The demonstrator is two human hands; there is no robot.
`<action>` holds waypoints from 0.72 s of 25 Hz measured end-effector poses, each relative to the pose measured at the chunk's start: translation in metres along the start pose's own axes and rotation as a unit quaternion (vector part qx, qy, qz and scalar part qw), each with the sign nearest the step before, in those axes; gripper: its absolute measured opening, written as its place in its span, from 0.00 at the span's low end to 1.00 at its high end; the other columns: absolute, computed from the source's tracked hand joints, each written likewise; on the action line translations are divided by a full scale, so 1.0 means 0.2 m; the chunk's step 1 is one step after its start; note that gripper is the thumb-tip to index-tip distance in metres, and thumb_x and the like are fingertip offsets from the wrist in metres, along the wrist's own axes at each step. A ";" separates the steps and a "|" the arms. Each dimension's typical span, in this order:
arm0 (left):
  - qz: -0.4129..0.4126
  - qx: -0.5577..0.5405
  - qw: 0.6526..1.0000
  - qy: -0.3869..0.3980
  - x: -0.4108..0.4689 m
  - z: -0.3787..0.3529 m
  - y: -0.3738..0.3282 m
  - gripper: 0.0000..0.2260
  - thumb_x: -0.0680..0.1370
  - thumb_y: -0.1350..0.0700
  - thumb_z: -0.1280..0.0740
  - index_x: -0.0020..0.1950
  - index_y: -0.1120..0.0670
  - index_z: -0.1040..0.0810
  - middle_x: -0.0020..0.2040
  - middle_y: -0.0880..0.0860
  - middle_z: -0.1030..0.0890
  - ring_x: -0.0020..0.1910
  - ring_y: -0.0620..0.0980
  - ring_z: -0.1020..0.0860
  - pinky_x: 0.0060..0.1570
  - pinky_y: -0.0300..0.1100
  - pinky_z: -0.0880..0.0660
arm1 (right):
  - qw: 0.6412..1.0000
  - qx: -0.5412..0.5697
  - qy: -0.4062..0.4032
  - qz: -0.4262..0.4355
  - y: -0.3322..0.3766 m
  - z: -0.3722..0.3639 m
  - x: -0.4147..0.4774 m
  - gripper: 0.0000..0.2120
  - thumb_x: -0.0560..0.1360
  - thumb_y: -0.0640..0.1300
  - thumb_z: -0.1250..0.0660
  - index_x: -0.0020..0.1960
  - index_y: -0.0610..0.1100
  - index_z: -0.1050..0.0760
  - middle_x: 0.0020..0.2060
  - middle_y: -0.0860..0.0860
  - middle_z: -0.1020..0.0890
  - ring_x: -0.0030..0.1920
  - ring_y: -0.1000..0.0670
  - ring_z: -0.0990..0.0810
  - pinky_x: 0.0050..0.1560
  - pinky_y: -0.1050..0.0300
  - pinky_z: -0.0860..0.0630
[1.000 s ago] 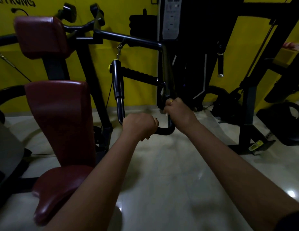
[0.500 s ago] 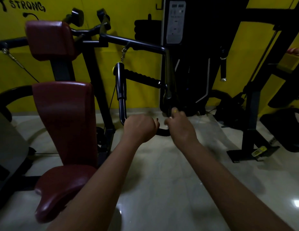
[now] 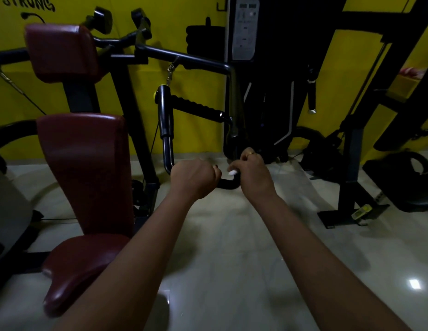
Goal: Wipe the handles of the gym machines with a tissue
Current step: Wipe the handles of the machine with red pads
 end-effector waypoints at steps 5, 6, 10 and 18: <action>-0.008 0.014 1.000 -0.001 -0.01 -0.01 0.00 0.24 0.83 0.47 0.51 0.28 0.54 0.36 0.27 0.50 0.34 0.24 0.50 0.37 0.27 0.39 0.44 | 0.981 0.056 -0.184 0.032 0.04 -0.01 -0.29 0.16 0.71 0.28 0.36 0.52 0.40 0.17 0.45 0.46 0.25 0.46 0.52 0.25 0.48 0.64 0.28; -0.010 0.015 1.000 -0.001 -0.01 -0.01 0.00 0.24 0.83 0.47 0.51 0.28 0.54 0.36 0.27 0.50 0.34 0.24 0.50 0.37 0.27 0.39 0.44 | 0.972 0.105 -0.209 -0.003 0.02 -0.01 -0.29 0.19 0.71 0.26 0.37 0.55 0.40 0.17 0.46 0.48 0.25 0.46 0.57 0.26 0.50 0.70 0.30; -0.009 0.017 1.000 -0.010 -0.01 0.00 0.00 0.24 0.82 0.47 0.50 0.28 0.54 0.36 0.27 0.50 0.34 0.24 0.50 0.37 0.27 0.39 0.44 | 0.865 0.375 -0.206 -0.263 -0.13 -0.13 -0.06 0.18 0.74 0.30 0.37 0.54 0.48 0.17 0.51 0.49 0.17 0.51 0.52 0.20 0.51 0.63 0.23; 0.005 0.007 1.000 -0.011 -0.01 0.01 0.01 0.24 0.82 0.47 0.49 0.28 0.54 0.35 0.26 0.50 0.34 0.23 0.49 0.37 0.26 0.38 0.44 | 0.289 0.908 -0.022 -0.303 -0.04 -0.37 -0.07 0.25 0.51 0.28 0.20 0.47 0.33 0.20 0.43 0.38 0.18 0.36 0.45 0.15 0.33 0.55 0.18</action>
Point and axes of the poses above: each hand's wrist, its own x-axis towards the middle knuckle, its own z-axis out of the back of the hand, y = z × x, the point moved 5 cm from there along x, towards the middle knuckle
